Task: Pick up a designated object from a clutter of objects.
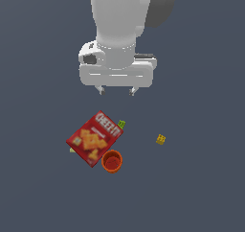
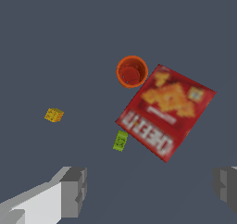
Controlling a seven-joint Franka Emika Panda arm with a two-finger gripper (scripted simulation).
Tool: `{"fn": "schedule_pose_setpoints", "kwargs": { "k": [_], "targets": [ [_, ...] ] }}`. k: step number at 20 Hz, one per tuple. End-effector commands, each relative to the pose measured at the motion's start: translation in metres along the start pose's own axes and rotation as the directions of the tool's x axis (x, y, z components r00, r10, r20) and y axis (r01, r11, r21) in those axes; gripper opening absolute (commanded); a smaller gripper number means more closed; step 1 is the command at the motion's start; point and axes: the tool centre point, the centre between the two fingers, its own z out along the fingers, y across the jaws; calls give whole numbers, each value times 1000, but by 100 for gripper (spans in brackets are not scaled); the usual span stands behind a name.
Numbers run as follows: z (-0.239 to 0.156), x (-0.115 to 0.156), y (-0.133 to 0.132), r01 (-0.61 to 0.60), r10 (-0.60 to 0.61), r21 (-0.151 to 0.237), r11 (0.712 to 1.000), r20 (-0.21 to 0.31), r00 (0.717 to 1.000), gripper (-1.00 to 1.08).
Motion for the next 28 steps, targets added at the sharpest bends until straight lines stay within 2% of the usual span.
{"fn": "schedule_pose_setpoints", "kwargs": {
  "k": [1,9,13,19,28],
  "targets": [
    [0,0,0,0,0,0,1000,0,1000,100],
    [13,-2,-28,64,-64,11,998,26,998,100],
    [12,-3,-30,73,-73,13,997,29,997,100],
    [19,0,-34,53,-53,11,999,27,998,100],
    [51,13,-60,-25,25,5,1000,23,999,100]
  ]
}}
